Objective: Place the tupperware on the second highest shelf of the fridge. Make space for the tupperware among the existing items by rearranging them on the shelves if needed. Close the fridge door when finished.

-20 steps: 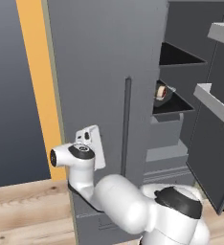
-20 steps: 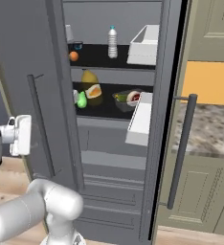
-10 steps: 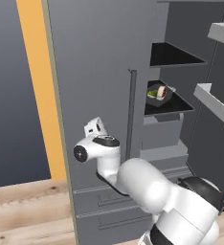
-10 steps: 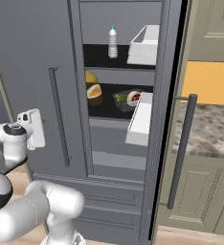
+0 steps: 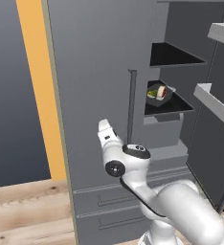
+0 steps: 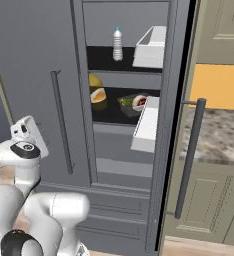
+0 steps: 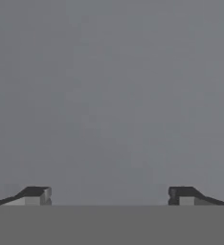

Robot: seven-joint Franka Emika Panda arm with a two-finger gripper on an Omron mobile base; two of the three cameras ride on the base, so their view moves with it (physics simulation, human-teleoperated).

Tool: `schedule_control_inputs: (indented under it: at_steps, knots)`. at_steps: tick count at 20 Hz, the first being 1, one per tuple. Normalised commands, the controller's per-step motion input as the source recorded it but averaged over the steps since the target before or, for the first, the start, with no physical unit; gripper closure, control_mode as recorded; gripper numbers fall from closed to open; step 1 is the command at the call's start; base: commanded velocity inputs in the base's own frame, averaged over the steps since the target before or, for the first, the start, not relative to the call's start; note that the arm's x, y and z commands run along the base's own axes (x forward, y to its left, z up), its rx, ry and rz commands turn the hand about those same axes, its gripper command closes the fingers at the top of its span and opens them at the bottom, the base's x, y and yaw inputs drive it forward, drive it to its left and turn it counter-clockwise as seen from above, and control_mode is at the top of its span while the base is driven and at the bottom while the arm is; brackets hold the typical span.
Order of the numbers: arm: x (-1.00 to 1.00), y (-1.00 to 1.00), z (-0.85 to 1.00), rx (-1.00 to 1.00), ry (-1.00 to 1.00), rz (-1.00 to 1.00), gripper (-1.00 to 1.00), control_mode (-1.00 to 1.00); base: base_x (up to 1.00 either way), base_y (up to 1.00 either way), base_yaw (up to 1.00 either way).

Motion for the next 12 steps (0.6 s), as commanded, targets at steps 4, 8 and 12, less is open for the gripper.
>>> schedule_control_inputs:
  at_steps: [4, 8, 12]
  knots:
    - [-0.49, 0.0, 1.0, 0.21, 0.0, 0.02, -1.0, -1.0, 0.0, 0.0, 0.0]
    - [-0.51, -0.38, 0.97, 0.33, 0.07, -0.02, -1.0, -1.0, 0.0, 0.0, 0.0]
    - [-0.84, -0.66, 0.53, 0.41, -0.02, -0.21, -1.0, -1.0, 0.0, 0.0, 0.0]
